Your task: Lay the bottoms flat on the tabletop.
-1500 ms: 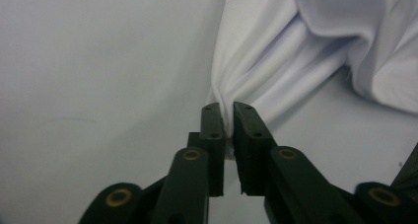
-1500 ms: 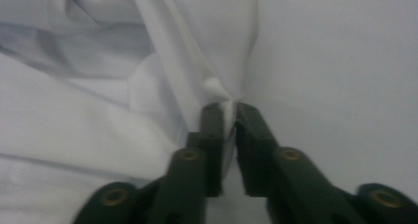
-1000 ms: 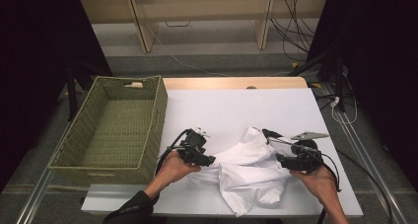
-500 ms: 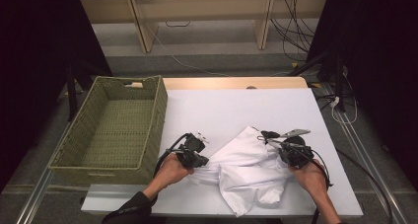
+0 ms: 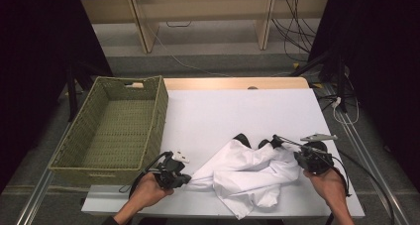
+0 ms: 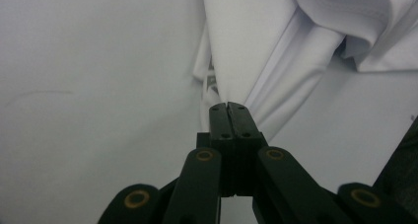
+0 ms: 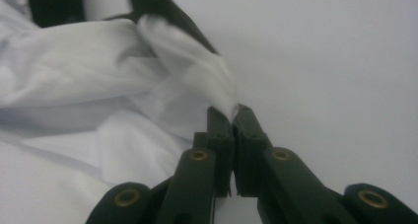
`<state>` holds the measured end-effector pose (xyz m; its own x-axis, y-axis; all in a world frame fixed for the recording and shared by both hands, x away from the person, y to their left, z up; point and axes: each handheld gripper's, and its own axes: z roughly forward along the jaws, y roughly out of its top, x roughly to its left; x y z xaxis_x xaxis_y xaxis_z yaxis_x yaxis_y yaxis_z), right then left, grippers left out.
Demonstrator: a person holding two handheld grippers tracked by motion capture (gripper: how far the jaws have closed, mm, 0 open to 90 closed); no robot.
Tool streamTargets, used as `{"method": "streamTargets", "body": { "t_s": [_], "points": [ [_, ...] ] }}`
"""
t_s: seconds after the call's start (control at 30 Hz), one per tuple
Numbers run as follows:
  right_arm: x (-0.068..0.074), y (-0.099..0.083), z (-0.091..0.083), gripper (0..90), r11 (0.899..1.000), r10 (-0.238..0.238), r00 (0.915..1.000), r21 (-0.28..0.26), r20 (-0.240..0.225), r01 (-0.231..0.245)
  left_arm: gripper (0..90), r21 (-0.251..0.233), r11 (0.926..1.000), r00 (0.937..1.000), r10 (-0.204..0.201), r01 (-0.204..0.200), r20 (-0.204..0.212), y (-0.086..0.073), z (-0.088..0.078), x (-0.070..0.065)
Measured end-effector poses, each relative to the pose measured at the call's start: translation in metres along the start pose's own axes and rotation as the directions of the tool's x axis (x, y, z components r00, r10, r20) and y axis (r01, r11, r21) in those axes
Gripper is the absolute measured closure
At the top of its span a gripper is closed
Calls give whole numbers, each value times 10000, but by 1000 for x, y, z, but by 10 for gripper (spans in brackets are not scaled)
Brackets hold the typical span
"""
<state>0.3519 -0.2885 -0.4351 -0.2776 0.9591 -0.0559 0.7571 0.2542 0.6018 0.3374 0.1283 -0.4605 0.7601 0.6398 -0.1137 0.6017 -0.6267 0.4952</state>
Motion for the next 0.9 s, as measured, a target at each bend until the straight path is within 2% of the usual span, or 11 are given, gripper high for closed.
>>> {"method": "streamTargets", "body": {
  "t_s": [0.1,0.23,0.33,0.43,0.5,0.53,0.57,0.73,0.8,0.87,0.9],
  "points": [
    [-9,-9,9,876,9976,195,9996,658,204,-208,900,103,9999,10000,59,-59,63,-4,0,-4],
    [-14,-14,16,861,9926,300,9994,1169,193,-320,897,247,9995,9997,173,-178,182,-4,0,-6],
    [-16,-12,14,718,9927,536,9985,1077,86,-543,865,-233,9997,9999,-73,70,-128,5,-4,-3],
    [-18,-7,10,529,9931,942,9955,708,-108,-932,734,-807,9962,9990,-362,341,-244,22,-5,-1],
    [-19,-6,10,508,9936,957,9953,613,-107,-949,703,-960,9944,9987,-464,442,-207,36,0,1],
    [-19,-5,10,478,9932,1045,9945,530,-116,-1038,632,-839,9955,9989,-445,430,-153,48,8,0],
    [-19,-5,10,478,9932,1045,9945,530,-116,-1038,606,-839,9955,9989,-445,430,-153,48,8,0],
    [-23,-6,15,445,9917,1113,9936,668,-187,-1098,543,-289,9973,9976,-678,681,113,69,34,4],
    [-24,-6,18,448,9908,1159,9930,731,-207,-1141,583,-116,9977,9976,-665,667,169,72,43,5],
    [-24,-5,21,477,9898,1141,9932,884,-240,-1116,693,63,9981,9972,-609,607,426,72,50,4],
    [-23,-5,26,553,9879,1108,9934,1125,-302,-1067,827,126,9986,9977,-513,508,448,72,52,3]
  ]
}}
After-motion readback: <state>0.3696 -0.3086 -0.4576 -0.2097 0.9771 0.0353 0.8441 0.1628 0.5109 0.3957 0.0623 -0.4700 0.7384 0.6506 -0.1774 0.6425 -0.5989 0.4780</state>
